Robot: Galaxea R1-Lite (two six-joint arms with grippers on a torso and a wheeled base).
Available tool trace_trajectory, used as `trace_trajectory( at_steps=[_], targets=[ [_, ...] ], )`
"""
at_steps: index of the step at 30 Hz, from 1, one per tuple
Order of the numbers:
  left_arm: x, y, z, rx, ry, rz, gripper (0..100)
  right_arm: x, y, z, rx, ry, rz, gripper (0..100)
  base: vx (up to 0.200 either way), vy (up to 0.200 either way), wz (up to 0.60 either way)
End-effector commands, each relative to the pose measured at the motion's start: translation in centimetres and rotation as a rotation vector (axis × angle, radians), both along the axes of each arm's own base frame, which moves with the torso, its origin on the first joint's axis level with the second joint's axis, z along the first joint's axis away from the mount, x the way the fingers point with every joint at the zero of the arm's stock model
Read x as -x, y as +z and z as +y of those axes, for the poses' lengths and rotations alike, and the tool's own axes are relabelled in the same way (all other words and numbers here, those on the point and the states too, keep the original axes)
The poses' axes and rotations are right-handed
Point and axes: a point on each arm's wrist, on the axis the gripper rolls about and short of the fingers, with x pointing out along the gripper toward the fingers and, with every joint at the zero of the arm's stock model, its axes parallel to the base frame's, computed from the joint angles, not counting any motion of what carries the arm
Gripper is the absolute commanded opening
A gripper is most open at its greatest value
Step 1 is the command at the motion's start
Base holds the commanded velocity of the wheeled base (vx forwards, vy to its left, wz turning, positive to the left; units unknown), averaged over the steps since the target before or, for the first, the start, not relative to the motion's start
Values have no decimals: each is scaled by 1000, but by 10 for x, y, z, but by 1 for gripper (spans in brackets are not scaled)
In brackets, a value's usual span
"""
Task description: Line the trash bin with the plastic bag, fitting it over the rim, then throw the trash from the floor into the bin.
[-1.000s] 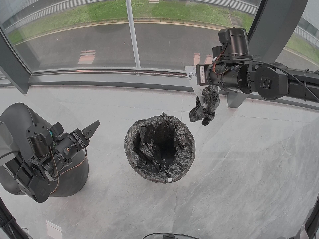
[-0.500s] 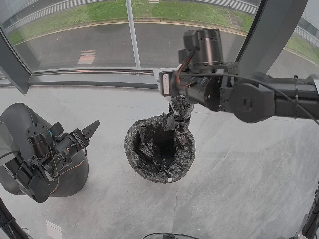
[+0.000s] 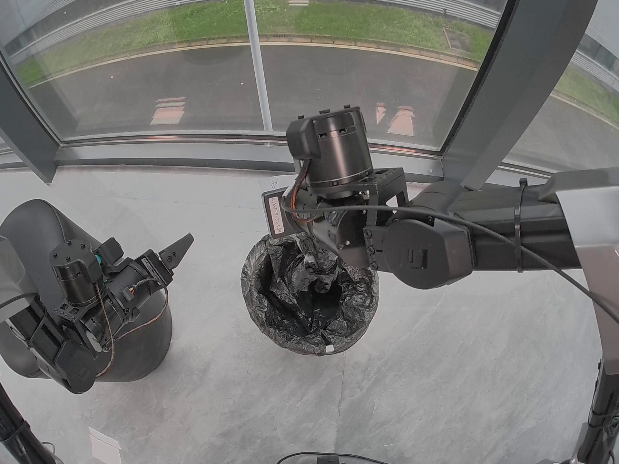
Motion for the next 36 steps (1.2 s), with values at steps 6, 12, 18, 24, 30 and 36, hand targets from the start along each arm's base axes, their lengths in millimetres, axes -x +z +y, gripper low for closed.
trace_trajectory(
  at_steps=[6, 12, 18, 24, 30, 36],
  targets=[
    [0, -1, -1, -2, -2, 5, 100, -11, -37, 14, 34, 1, 28, 0, 0, 0, 0],
    [-1, -3, -1, -2, -2, 9, 100, -15, -53, 18, 60, 1, 49, 0, 0, 0, 0],
    [-1, -3, -1, -2, -2, 9, 100, -19, -66, 21, 74, -1, 64, 0, 0, 0, 0],
    [-1, -3, -1, -3, -2, 11, 100, -22, -73, 21, 86, -8, 73, 0, 0, 0, 0],
    [-1, -4, -1, -3, -2, 12, 100, -24, -84, 19, 111, -11, 95, 0, 0, 0, 0],
    [-1, -4, -1, -5, -2, 15, 100, -27, -97, 19, 131, -19, 112, 0, 0, 0, 0]
  ],
)
